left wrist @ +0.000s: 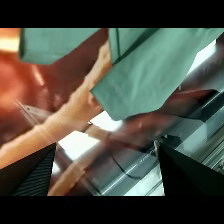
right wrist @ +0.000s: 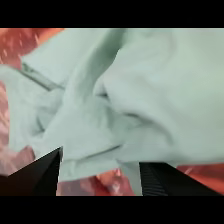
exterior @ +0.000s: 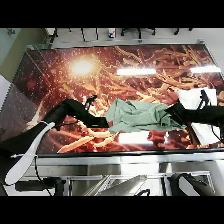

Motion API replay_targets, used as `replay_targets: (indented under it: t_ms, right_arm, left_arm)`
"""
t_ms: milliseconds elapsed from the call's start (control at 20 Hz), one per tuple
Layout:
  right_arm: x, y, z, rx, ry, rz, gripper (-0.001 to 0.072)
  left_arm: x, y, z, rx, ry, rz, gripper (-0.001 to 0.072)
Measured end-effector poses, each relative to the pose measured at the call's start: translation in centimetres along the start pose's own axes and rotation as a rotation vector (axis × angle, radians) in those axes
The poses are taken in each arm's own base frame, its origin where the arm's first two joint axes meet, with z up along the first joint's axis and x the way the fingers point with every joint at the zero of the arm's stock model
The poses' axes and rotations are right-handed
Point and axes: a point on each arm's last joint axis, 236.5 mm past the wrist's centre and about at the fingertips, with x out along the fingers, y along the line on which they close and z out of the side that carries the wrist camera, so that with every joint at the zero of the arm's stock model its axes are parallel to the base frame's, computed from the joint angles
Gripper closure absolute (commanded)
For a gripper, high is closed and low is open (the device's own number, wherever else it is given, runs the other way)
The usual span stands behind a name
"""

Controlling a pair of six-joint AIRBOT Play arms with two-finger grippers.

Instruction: Fold the shirts.

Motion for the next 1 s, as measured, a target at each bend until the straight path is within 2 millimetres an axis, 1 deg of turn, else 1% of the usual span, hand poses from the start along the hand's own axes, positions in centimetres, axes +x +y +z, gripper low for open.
replay_targets:
  t_ms: [100,200,300,450,550,650,750,850,900,950,1000]
  right_arm:
    - [-0.2,0.4,-1.6,-0.019,0.057,0.008,0.0172]
    - [-0.1,0.1,-2.7,-0.028,0.093,-0.004,0.0173]
    - [0.2,-0.6,-3.4,-0.021,0.112,-0.020,0.0173]
    - [0.7,-1.4,-4.9,0.005,0.157,-0.034,0.0173]
    - [1.0,-2.0,-5.4,0.022,0.169,-0.045,0.0173]
    - [1.4,-2.2,-5.5,0.036,0.165,-0.044,0.0173]
    - [2.1,-1.8,-5.3,0.049,0.158,-0.028,0.0173]
    - [3.5,-1.2,-5.5,0.047,0.165,-0.018,0.0173]
    - [4.3,-1.0,-5.7,0.048,0.170,-0.016,0.0173]
    - [5.3,-1.0,-5.9,0.050,0.179,-0.018,0.0173]
    - [6.3,-1.0,-6.1,0.056,0.188,-0.021,0.0174]
  left_arm:
    - [1.2,-1.5,0.2,0.040,-0.019,0.010,0.0001]
    - [2.1,-2.4,0.5,0.062,-0.036,0.018,0.0001]
    - [3.0,-2.6,0.5,0.067,-0.037,0.026,0.0001]
    - [4.2,-2.3,0.2,0.048,-0.020,0.032,0.0001]
    - [4.9,-2.2,0.2,0.028,-0.014,0.028,0.0001]
    - [5.4,-2.3,0.3,0.008,-0.018,0.014,0.0002]
    - [5.8,-2.5,0.7,-0.002,-0.034,0.008,0.0002]
    - [6.2,-2.8,1.2,-0.002,-0.058,0.008,0.0005]
    - [6.3,-2.9,1.5,0.001,-0.069,0.009,0.0128]
    - [6.5,-3.0,1.7,0.005,-0.081,0.014,0.0343]
    - [6.8,-2.8,1.7,0.011,-0.083,0.023,0.0586]
